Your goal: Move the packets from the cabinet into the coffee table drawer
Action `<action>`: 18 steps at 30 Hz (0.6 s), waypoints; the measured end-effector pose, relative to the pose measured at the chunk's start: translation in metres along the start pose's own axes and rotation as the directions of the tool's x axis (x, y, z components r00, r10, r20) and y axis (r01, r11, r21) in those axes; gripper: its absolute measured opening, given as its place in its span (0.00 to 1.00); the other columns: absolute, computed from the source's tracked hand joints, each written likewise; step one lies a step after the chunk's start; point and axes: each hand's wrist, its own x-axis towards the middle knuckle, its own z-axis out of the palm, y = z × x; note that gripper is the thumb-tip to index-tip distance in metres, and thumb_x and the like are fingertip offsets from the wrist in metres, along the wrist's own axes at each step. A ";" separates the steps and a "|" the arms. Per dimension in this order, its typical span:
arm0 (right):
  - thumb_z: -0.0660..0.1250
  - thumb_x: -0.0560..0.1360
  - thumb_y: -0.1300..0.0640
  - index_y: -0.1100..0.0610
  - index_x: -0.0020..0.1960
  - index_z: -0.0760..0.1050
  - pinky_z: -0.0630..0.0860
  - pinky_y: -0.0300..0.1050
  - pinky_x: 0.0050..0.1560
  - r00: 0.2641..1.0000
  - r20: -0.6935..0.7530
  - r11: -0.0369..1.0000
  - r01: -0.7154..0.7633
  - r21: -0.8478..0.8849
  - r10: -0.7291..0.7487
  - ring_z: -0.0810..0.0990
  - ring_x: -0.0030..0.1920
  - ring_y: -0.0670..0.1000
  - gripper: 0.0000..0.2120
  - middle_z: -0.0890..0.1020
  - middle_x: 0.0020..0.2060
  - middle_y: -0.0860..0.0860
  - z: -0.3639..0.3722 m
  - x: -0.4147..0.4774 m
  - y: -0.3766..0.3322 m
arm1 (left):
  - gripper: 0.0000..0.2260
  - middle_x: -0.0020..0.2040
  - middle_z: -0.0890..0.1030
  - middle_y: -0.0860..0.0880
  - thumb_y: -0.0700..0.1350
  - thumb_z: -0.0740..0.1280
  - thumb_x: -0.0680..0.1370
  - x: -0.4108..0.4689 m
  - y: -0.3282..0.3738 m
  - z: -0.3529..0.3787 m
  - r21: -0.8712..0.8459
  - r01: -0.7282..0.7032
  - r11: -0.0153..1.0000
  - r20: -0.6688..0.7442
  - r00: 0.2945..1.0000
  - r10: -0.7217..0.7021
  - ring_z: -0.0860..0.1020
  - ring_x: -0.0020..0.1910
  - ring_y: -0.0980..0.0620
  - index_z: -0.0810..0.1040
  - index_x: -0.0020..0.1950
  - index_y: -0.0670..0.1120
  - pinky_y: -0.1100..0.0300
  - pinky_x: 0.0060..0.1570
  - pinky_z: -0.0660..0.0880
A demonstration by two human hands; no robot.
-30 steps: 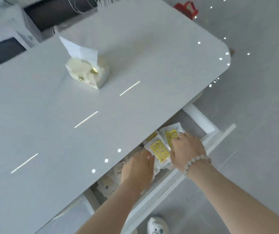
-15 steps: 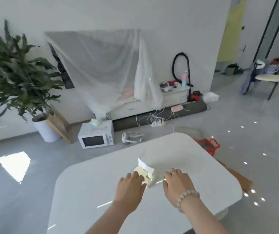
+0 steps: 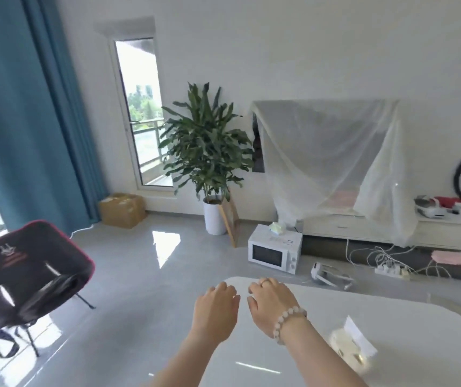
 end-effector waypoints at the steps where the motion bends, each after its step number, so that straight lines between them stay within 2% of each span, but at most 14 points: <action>1: 0.48 0.81 0.53 0.58 0.63 0.70 0.66 0.47 0.62 1.000 0.001 1.000 0.027 0.000 -0.027 0.70 0.63 0.54 0.18 0.73 0.61 0.55 -0.001 0.008 -0.015 | 0.16 0.59 0.74 0.52 0.51 0.49 0.83 -0.003 -0.016 -0.006 -0.007 0.040 0.999 -0.020 0.999 -0.040 0.73 0.58 0.50 0.73 0.61 0.50 0.58 0.53 0.68; 9: 0.48 0.82 0.53 0.59 0.62 0.70 0.68 0.48 0.61 0.973 0.054 0.974 0.223 0.030 -0.225 0.70 0.63 0.55 0.17 0.74 0.61 0.56 0.007 0.072 -0.164 | 0.18 0.54 0.78 0.48 0.52 0.50 0.83 -0.042 -0.158 -0.058 0.031 0.307 0.951 -0.123 0.945 -0.302 0.76 0.54 0.47 0.77 0.55 0.46 0.57 0.48 0.68; 14: 0.48 0.82 0.52 0.59 0.66 0.68 0.68 0.48 0.63 0.929 0.084 0.933 0.360 0.011 -0.359 0.68 0.65 0.55 0.19 0.72 0.63 0.56 0.022 0.103 -0.267 | 0.19 0.55 0.78 0.47 0.51 0.50 0.83 -0.086 -0.260 -0.077 0.098 0.456 0.885 -0.100 0.889 -0.447 0.75 0.57 0.46 0.78 0.55 0.45 0.55 0.54 0.69; 18: 0.48 0.82 0.53 0.58 0.66 0.68 0.67 0.48 0.62 0.884 0.083 0.887 0.462 0.001 -0.461 0.68 0.66 0.55 0.18 0.72 0.64 0.56 0.034 0.122 -0.359 | 0.19 0.56 0.79 0.48 0.51 0.50 0.82 -0.135 -0.348 -0.100 0.150 0.579 0.801 -0.171 0.814 -0.556 0.76 0.57 0.46 0.78 0.57 0.46 0.54 0.55 0.70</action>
